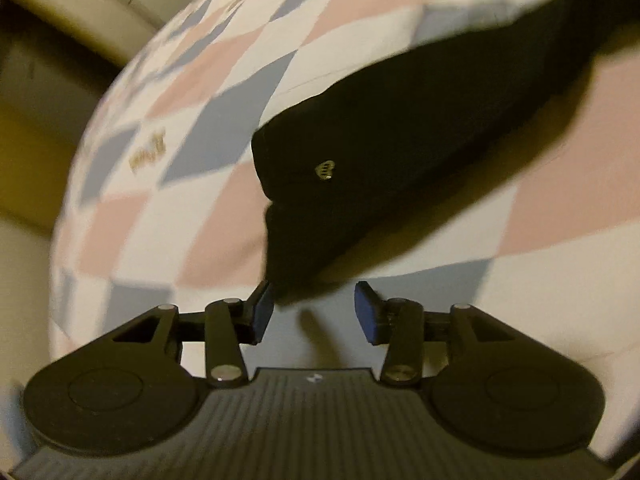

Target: Fold clothes

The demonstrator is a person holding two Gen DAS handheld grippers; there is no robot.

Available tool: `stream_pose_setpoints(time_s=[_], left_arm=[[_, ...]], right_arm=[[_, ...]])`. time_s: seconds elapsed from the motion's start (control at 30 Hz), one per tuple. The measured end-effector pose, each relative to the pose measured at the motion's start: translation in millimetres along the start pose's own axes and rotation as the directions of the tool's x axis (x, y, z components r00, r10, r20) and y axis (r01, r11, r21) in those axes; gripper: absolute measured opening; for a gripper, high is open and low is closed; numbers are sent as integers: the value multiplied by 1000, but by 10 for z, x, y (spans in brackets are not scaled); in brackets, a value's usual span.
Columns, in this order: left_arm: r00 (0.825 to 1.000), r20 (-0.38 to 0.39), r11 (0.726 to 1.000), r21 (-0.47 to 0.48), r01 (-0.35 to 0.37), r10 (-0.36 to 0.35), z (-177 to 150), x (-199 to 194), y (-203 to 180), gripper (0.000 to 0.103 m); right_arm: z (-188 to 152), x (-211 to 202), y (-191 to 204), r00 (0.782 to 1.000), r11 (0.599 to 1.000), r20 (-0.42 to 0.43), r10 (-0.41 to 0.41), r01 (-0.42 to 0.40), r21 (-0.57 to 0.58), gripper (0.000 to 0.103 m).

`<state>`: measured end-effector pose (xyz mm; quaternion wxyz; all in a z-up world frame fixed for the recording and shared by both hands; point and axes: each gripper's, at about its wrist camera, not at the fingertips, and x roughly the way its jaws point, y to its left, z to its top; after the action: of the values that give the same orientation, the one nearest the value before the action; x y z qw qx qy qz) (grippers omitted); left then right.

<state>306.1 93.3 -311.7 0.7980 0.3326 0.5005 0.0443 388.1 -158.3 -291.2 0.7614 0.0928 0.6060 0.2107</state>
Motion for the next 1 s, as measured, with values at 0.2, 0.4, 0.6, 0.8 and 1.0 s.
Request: stream_pose_setpoints(time_s=[0.2, 0.4, 0.6, 0.8, 1.0], left_arm=[[998, 47, 967, 251, -39, 28, 3, 291, -132, 6], [988, 124, 986, -129, 102, -86, 380, -66, 705, 5], [947, 276, 770, -565, 297, -163, 944, -518, 1850, 10], [962, 76, 465, -864, 195, -262, 1206, 289, 2438, 25], [853, 99, 191, -955, 226, -512, 596, 881, 1891, 36]], right_arm=[[48, 28, -79, 999, 999, 1, -32, 32, 27, 63], [31, -155, -144, 998, 999, 44, -33, 31, 38, 63], [144, -288, -249, 993, 990, 119, -5, -12, 137, 65], [268, -313, -429, 989, 948, 138, 47, -87, 307, 68], [253, -362, -601, 980, 913, 196, 44, -119, 390, 70]])
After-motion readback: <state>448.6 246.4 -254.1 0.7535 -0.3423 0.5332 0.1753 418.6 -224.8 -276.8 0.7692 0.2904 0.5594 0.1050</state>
